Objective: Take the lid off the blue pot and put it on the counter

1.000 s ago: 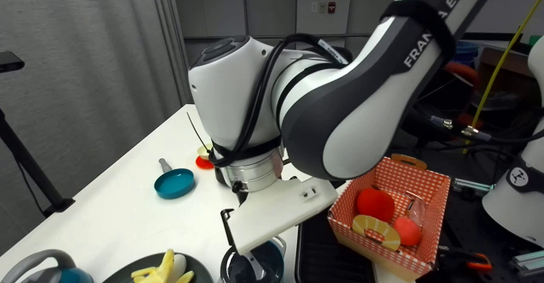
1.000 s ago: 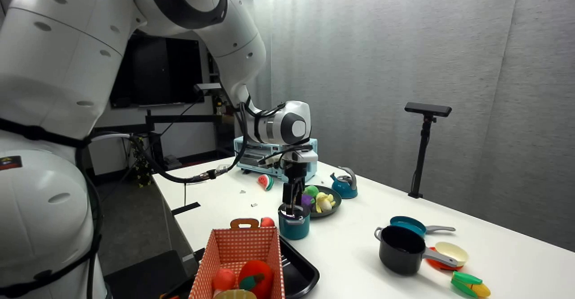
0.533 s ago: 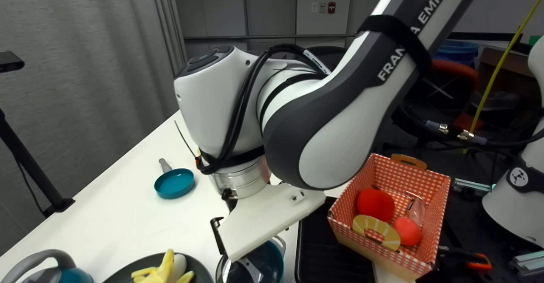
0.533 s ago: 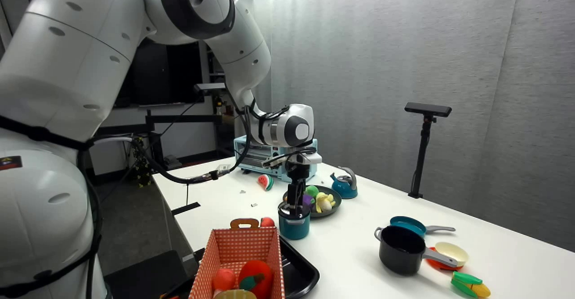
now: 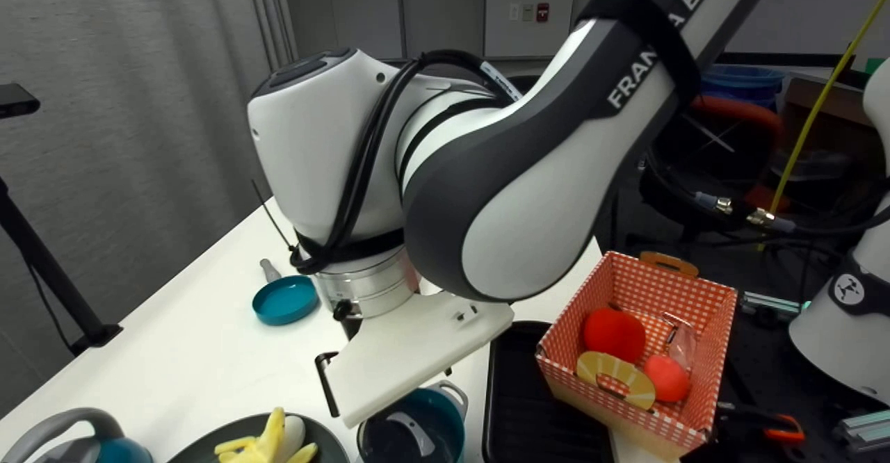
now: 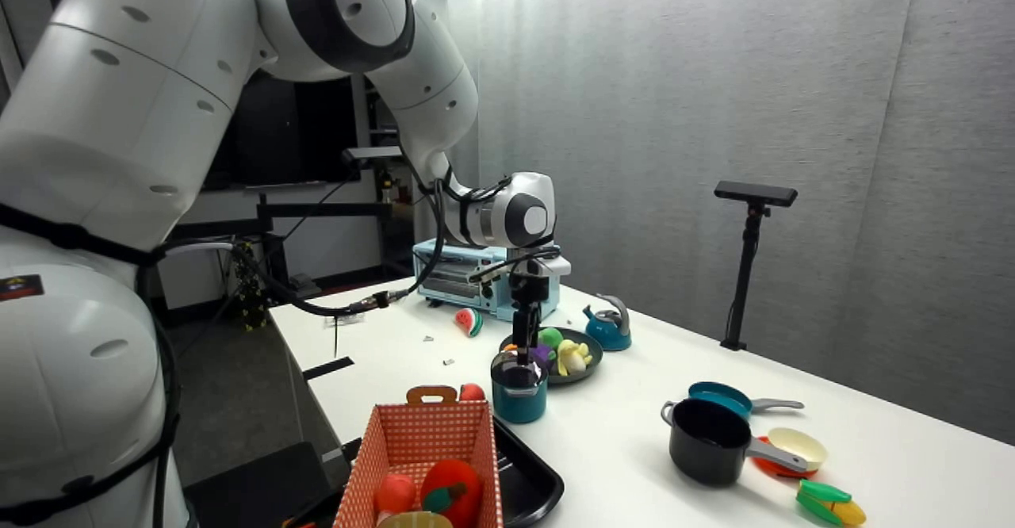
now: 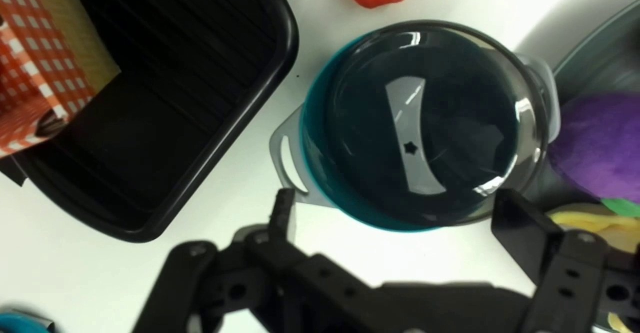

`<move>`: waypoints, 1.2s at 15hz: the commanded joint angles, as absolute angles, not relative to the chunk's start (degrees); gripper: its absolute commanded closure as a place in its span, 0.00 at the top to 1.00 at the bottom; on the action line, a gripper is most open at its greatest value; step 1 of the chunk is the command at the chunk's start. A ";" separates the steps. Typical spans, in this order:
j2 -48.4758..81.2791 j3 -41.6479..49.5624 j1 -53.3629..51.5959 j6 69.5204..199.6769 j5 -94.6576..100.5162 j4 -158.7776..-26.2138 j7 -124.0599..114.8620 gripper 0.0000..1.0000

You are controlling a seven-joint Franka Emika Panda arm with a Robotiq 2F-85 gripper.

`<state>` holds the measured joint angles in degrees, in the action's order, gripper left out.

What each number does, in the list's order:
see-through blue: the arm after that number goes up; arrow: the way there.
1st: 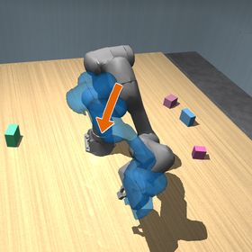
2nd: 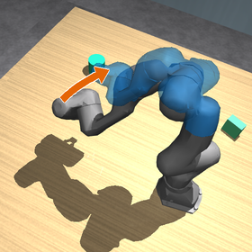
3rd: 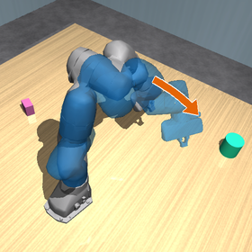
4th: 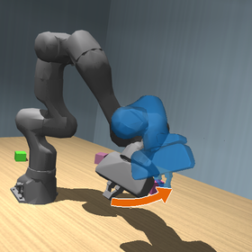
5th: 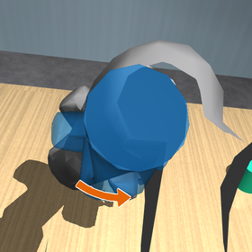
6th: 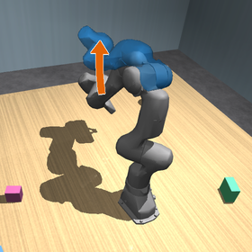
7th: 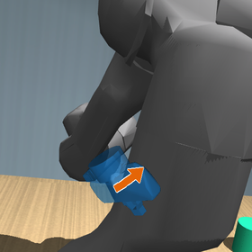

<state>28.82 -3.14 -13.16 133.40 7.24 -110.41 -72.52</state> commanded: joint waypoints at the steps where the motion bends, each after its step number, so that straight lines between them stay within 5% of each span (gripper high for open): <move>1: 29.52 -2.84 -13.25 133.40 4.78 -109.65 -70.59 1.00; 8: 31.77 -3.29 -12.69 135.23 1.21 -110.00 -69.00 0.97; 9: 32.14 -3.26 -12.65 135.32 0.68 -109.89 -68.57 0.74; 11: 32.53 -3.16 -12.55 135.44 -0.20 -109.87 -67.78 0.69; 18: 32.34 -2.87 -12.43 136.10 -0.88 -109.74 -66.82 0.15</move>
<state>31.71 -3.13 -12.81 135.44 1.44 -110.02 -69.19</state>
